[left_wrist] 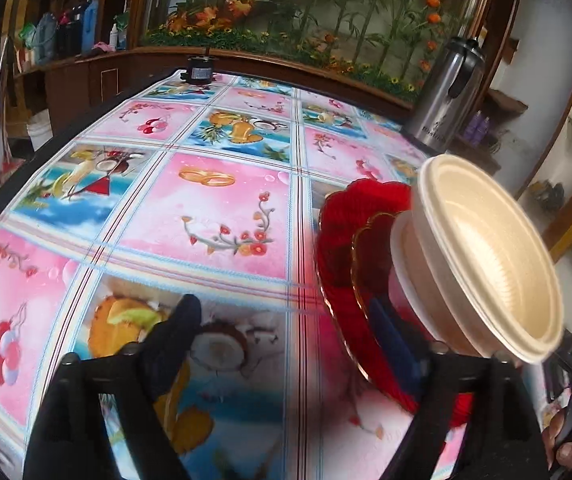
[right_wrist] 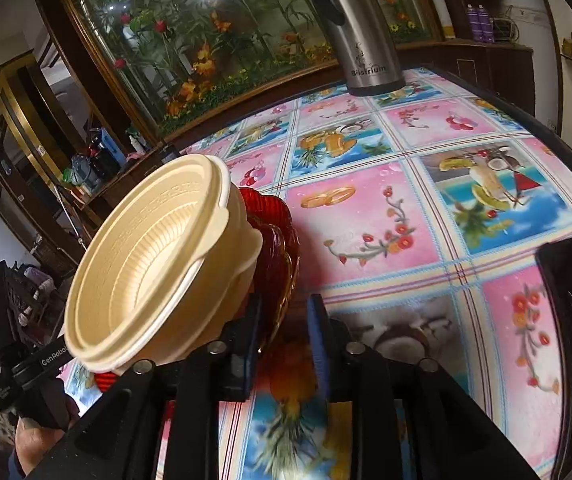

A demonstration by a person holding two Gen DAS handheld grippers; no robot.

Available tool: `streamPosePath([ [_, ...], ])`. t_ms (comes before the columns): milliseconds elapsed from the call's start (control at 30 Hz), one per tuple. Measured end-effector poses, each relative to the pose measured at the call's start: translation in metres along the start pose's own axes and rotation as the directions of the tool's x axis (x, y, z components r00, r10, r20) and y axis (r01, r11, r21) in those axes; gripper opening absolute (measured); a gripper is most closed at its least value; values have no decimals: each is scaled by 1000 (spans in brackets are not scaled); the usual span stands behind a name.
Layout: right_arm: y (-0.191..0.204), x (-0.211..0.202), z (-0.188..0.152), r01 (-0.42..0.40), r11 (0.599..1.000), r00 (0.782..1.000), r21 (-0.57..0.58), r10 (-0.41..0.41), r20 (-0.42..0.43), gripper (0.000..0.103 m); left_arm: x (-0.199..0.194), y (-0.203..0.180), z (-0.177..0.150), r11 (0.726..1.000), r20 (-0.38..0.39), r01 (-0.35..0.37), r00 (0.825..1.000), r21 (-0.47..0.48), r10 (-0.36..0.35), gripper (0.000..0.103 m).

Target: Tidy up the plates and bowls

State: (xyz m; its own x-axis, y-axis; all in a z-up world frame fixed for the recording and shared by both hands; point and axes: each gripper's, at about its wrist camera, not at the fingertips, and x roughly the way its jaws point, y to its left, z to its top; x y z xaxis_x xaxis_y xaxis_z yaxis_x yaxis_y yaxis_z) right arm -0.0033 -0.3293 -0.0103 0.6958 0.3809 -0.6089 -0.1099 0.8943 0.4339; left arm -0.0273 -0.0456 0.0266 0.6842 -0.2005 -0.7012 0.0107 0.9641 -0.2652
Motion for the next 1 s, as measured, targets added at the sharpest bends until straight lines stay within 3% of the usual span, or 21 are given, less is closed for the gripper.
streamPosePath([
  [200, -8, -31, -11, 0, 1000, 998, 21, -2, 70, 33, -20, 3, -12, 999, -8, 48, 999, -15, -48, 90],
  [267, -3, -43, -14, 35, 999, 992, -16, -33, 121, 35, -30, 5, -23, 998, 9, 63, 998, -16, -63, 91],
  [333, 4, -52, -18, 72, 997, 984, -41, -64, 164, 53, -41, 5, -29, 997, 46, 80, 996, -9, -80, 92],
  [400, 8, -58, -20, 71, 996, 979, -59, -59, 196, 67, -53, 4, -33, 997, 108, 83, 991, -3, -82, 103],
  [433, 10, -60, -21, 76, 995, 977, -68, -61, 206, 74, -56, 4, -35, 996, 126, 88, 988, 3, -87, 103],
  [500, 13, -63, -22, 97, 992, 972, -77, -78, 223, 78, -61, 3, -36, 994, 155, 104, 982, 18, -106, 103],
  [600, 13, -69, -24, 85, 993, 967, -84, -62, 247, 87, -66, -1, -39, 996, 176, 74, 981, 40, -80, 103],
  [700, 13, -68, -24, 72, 993, 969, -91, -48, 242, 90, -71, -11, -40, 994, 178, 35, 983, 103, -53, 103],
  [800, 15, -67, -24, 86, 992, 971, -91, -63, 232, 90, -73, -20, -36, 986, 210, -88, 976, 144, 56, 103],
  [900, 16, -68, -25, 84, 992, 970, -95, -60, 234, 91, -73, -19, -29, 990, 223, -43, 975, 136, 12, 103],
  [1000, 16, -72, -25, 83, 992, 966, -93, -57, 254, 93, -68, -22, -24, 986, 226, -87, 973, 139, 53, 103],
])
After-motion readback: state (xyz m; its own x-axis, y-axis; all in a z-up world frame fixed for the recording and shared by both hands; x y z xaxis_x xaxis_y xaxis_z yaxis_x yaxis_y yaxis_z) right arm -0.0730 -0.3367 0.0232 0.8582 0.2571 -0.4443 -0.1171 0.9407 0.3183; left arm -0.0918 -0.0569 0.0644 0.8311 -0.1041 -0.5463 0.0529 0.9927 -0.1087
